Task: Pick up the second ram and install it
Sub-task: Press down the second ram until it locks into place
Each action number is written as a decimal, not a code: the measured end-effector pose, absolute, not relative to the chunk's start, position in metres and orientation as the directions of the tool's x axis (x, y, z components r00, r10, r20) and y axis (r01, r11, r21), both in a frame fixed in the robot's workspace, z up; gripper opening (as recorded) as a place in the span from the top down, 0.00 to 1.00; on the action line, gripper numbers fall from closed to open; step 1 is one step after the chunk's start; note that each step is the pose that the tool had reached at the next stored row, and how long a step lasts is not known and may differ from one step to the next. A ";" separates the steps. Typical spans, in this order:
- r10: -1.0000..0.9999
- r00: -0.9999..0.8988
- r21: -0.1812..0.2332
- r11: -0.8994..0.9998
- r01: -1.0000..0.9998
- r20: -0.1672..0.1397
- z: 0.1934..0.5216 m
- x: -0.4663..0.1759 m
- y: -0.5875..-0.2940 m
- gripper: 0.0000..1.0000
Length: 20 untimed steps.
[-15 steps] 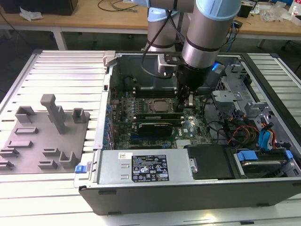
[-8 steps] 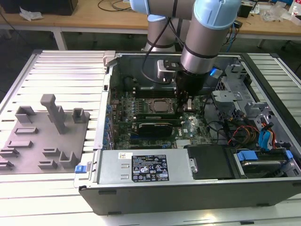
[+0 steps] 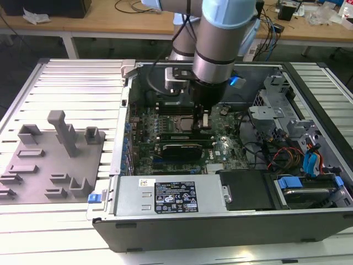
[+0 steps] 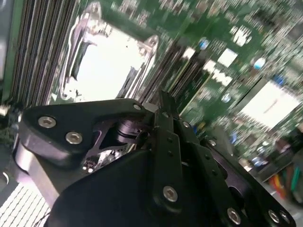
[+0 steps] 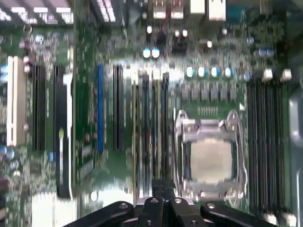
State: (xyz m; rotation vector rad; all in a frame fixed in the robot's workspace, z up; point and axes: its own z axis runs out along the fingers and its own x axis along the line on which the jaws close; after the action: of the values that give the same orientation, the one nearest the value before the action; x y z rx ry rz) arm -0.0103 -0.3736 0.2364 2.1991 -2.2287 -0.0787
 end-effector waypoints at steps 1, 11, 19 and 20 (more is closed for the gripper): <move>-0.999 -0.014 0.042 0.013 -0.999 -0.029 0.236 -0.018 -0.374 0.89; -0.999 -0.014 0.039 0.013 -0.999 -0.029 0.226 -0.069 -0.374 0.89; -0.999 -0.014 0.042 0.013 -0.999 -0.032 0.234 -0.057 -0.374 0.89; -0.999 -0.014 0.044 0.013 -0.999 -0.032 0.234 -0.049 -0.374 0.89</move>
State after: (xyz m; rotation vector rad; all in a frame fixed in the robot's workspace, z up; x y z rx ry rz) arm -0.0495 -0.3736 0.2342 2.1997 -2.2294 -0.0849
